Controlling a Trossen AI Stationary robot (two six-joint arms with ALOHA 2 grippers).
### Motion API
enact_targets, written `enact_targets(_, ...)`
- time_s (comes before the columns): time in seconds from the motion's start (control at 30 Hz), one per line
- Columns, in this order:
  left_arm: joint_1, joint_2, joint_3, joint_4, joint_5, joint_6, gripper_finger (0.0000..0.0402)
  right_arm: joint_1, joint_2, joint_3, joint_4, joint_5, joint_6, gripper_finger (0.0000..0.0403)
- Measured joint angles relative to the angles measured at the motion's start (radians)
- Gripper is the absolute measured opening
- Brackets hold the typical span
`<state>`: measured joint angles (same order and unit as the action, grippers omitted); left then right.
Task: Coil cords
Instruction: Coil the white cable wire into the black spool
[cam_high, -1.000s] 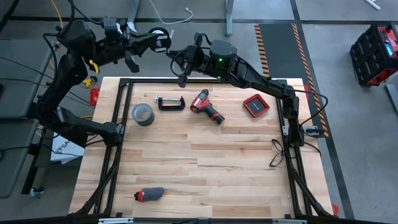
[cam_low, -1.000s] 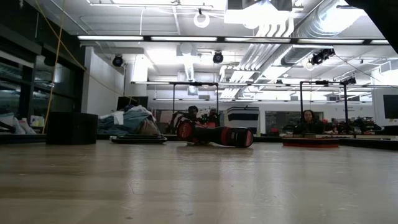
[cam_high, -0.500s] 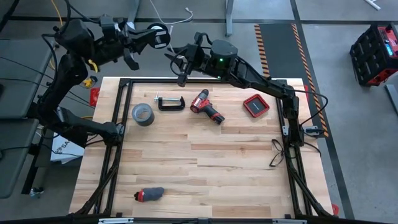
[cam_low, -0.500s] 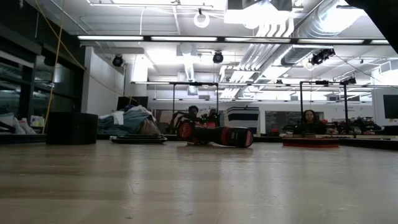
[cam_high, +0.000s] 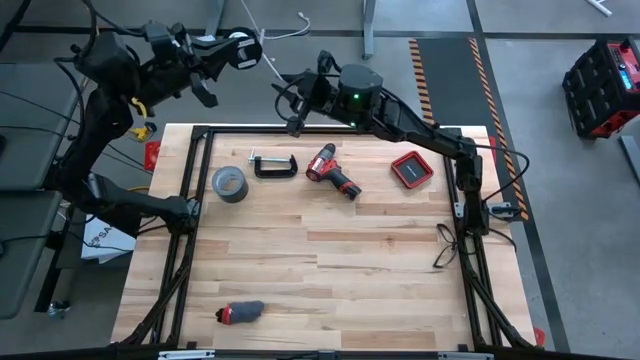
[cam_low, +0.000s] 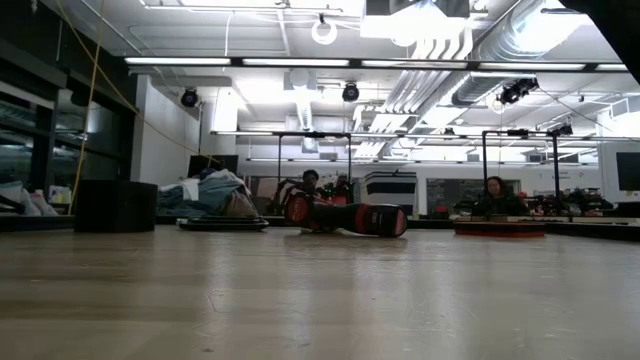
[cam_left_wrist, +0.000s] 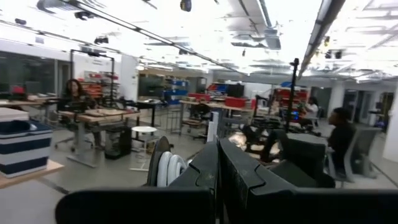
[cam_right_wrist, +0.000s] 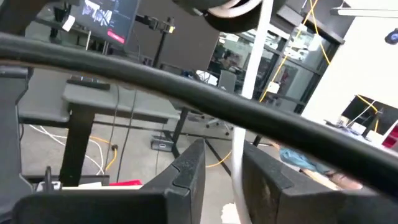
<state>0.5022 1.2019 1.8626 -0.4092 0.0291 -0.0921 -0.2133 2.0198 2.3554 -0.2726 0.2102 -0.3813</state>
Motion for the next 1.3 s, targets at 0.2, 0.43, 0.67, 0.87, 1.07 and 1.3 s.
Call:
enact_targets(0.2, 0.000, -0.012, 0.000, -0.012, -0.027, 0.016, 0.0000, 0.000, -0.008, 0.001, -0.006, 0.020, -0.002, 0.0085)
enact_targets(0.43, 0.000, -0.025, 0.000, -0.014, -0.060, 0.018, 0.0000, 0.000, -0.008, 0.001, -0.072, 0.071, -0.033, 0.0085)
enact_targets(0.67, 0.000, -0.030, 0.000, -0.022, -0.067, 0.018, 0.0000, 0.000, -0.008, 0.001, -0.069, 0.072, -0.058, 0.0085)
enact_targets(0.87, 0.000, -0.031, 0.000, -0.064, -0.115, 0.027, 0.0000, 0.006, -0.009, 0.001, -0.079, 0.072, -0.111, 0.0085)
enact_targets(1.07, 0.000, -0.036, 0.000, -0.064, -0.129, 0.043, 0.0000, 0.006, -0.012, 0.001, -0.115, 0.117, -0.178, 0.0085)
enact_targets(1.3, 0.000, -0.039, 0.000, -0.063, -0.128, 0.042, 0.0000, 0.006, -0.012, 0.001, -0.151, 0.161, -0.241, 0.0085)
